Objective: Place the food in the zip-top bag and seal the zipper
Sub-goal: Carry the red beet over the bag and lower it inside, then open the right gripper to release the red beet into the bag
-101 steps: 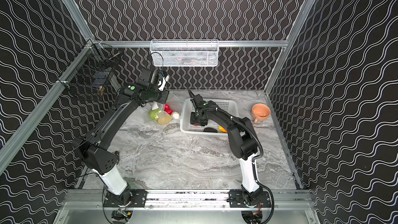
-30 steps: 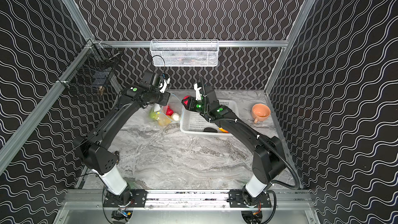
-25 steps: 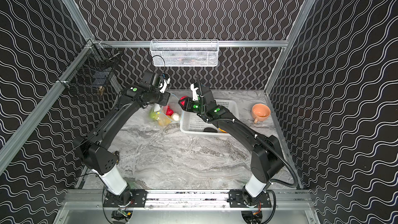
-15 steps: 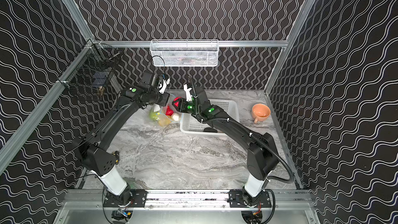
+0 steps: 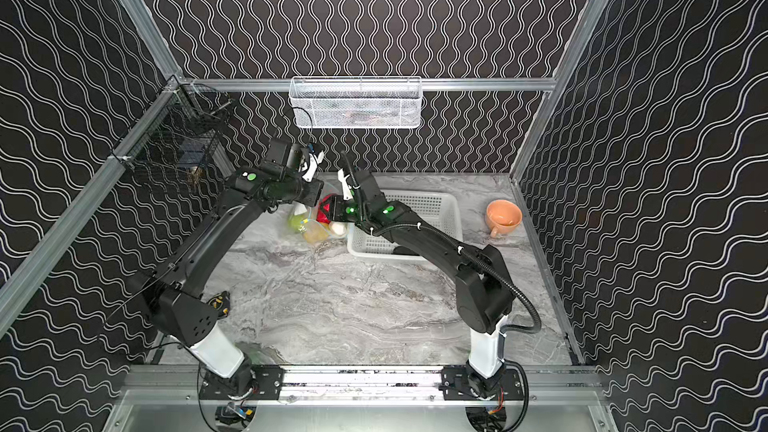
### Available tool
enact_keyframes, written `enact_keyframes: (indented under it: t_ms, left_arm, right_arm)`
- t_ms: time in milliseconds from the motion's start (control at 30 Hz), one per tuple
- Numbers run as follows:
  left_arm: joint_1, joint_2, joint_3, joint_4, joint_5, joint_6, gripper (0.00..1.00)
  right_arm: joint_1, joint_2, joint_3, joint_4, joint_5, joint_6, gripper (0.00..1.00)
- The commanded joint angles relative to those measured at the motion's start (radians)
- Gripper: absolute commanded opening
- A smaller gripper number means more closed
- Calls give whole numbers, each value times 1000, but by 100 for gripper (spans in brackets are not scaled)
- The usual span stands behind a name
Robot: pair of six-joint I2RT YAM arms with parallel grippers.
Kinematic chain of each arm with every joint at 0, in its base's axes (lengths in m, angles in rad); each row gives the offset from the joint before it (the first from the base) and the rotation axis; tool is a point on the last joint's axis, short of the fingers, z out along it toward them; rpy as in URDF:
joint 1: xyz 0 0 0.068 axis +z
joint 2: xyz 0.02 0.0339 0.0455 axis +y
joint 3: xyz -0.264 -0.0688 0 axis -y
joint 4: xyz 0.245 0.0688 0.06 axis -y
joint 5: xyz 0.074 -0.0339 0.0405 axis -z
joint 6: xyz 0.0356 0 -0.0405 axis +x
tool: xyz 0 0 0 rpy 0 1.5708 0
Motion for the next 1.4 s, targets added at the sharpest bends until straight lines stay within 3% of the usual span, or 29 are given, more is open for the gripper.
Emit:
enact_keyframes:
  t_ms: [0,100,467,633,733,867,1367]
  left_arm:
    - [8,-7,3,17,15,6,0]
    - [12,1,13,12,16,4,0]
    - [12,44,69,-14,41,-18,0]
    - [12,52,81,-17,43,-23,0]
    - [11,52,72,-13,43,-21,0]
    - [11,51,70,-12,45,-21,0]
    - [11,54,74,-15,22,-13,0]
  right_arm:
    - [18,14,36,-49,78,-43,34]
    - [36,50,71,-88,135,-73,34]
    - [41,117,133,-112,150,-85,39]
    - [43,131,146,-102,144,-92,49]
    - [42,137,151,-95,146,-99,68]
    - [41,150,175,-106,147,-111,77]
    - [41,58,78,-54,176,-127,80]
